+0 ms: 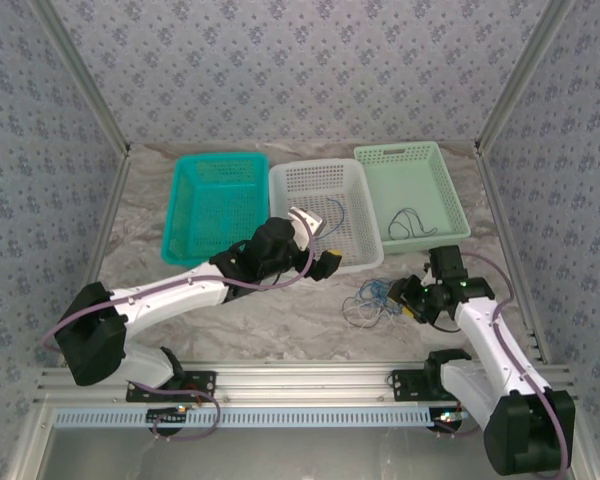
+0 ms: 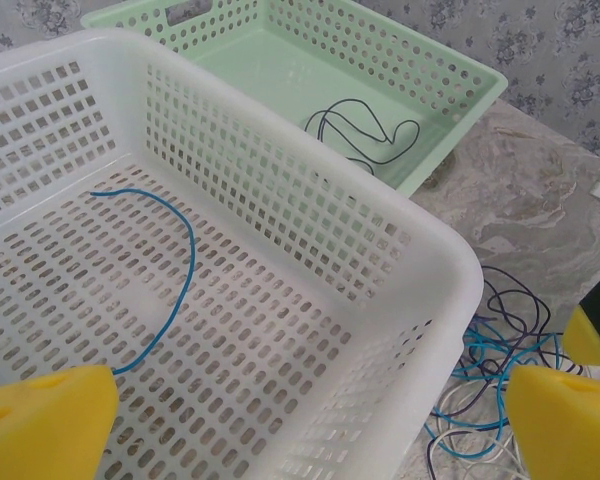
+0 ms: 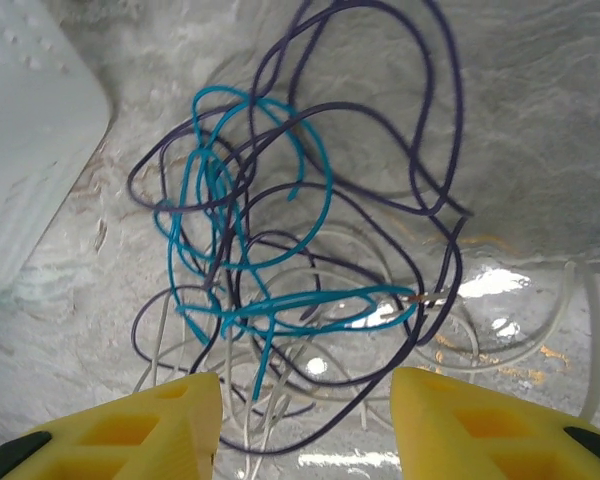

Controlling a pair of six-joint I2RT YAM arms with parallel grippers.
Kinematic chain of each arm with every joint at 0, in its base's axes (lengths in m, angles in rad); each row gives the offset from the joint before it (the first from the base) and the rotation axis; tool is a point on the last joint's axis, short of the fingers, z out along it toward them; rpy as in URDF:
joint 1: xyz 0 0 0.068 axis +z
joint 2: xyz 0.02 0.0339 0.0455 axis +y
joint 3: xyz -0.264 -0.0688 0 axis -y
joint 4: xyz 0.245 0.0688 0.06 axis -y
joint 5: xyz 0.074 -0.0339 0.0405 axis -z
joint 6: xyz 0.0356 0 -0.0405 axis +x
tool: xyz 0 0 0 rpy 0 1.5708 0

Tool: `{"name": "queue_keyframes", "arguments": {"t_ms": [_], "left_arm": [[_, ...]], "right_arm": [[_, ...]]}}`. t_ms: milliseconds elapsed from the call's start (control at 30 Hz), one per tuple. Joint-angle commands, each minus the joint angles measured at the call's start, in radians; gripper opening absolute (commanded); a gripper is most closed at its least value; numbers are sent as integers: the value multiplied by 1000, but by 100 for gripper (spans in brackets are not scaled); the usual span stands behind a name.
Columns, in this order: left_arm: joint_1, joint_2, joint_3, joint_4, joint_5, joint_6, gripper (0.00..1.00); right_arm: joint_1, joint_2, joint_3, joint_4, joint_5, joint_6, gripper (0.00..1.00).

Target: Untangle the cables

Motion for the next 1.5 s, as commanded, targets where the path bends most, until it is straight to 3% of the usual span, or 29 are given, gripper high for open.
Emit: {"name": "queue_keyframes", "arguments": {"t_ms": [0, 367, 900, 1467], "left_arm": [[7, -9, 0, 38, -2, 11, 99], [7, -9, -13, 44, -2, 12, 99], [11, -1, -21, 62, -2, 13, 100], [17, -6, -23, 63, 0, 23, 99]], "right_arm": [[-10, -8, -27, 60, -36, 73, 49], [-91, -58, -43, 83, -72, 126, 50], [-121, -30, -112, 150, -89, 182, 43], [-135, 87, -151, 269, -89, 191, 33]]}}
